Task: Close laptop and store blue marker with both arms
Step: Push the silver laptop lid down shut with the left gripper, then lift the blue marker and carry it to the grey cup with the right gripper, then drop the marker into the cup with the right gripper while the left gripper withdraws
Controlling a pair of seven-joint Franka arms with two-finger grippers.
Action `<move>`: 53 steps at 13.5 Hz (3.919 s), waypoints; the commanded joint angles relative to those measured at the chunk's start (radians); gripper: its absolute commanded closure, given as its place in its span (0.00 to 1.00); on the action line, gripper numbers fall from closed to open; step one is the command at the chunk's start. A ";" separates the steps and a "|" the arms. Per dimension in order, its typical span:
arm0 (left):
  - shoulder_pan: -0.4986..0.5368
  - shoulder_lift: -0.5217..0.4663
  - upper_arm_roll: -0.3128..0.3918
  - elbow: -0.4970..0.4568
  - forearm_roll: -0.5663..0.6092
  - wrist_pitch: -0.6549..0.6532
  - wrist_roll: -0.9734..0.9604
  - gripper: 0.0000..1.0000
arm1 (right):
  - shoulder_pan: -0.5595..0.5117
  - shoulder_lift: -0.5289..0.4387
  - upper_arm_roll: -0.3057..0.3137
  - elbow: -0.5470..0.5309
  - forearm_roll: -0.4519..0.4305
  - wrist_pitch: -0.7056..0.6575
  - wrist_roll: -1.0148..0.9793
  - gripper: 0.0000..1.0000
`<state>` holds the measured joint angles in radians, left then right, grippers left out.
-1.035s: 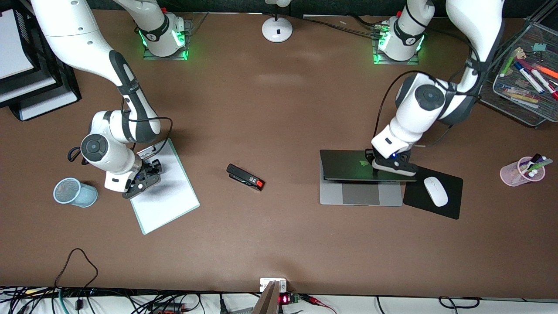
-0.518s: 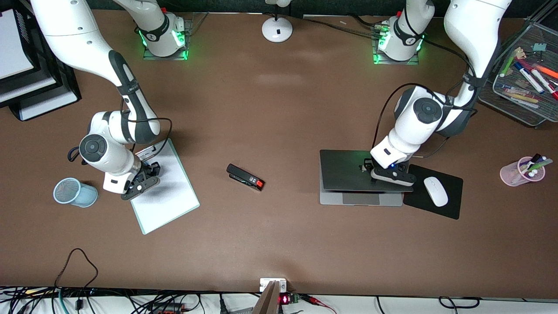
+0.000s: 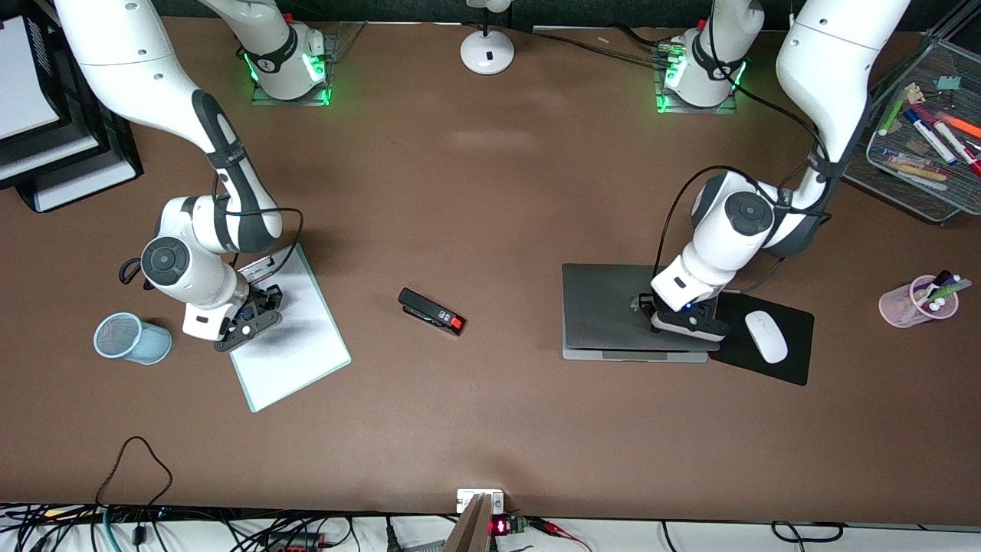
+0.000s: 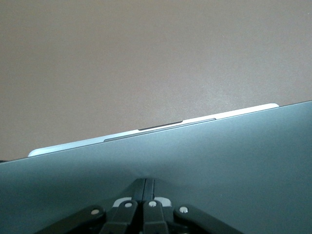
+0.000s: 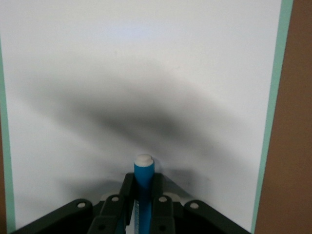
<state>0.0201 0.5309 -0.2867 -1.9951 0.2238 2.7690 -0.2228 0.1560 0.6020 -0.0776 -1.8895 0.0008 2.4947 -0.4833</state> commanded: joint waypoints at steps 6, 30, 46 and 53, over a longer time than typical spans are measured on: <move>-0.008 0.092 0.004 0.079 0.028 0.008 0.003 1.00 | 0.002 -0.027 0.009 0.114 0.010 -0.132 -0.026 1.00; -0.006 -0.221 -0.058 0.212 0.028 -0.785 0.006 0.73 | -0.456 -0.157 -0.004 0.346 0.721 -0.799 -1.483 1.00; 0.032 -0.448 -0.071 0.306 -0.066 -1.089 0.126 0.00 | -0.658 0.150 0.002 0.569 1.104 -0.932 -1.813 1.00; 0.095 -0.463 0.015 0.311 -0.121 -1.085 0.344 0.00 | -0.679 0.245 0.006 0.616 1.162 -0.958 -1.868 1.00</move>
<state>0.1106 0.0881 -0.3299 -1.6857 0.1335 1.6903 0.0317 -0.4968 0.8043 -0.0884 -1.3282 1.1364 1.5655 -2.3364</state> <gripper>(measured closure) 0.000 0.824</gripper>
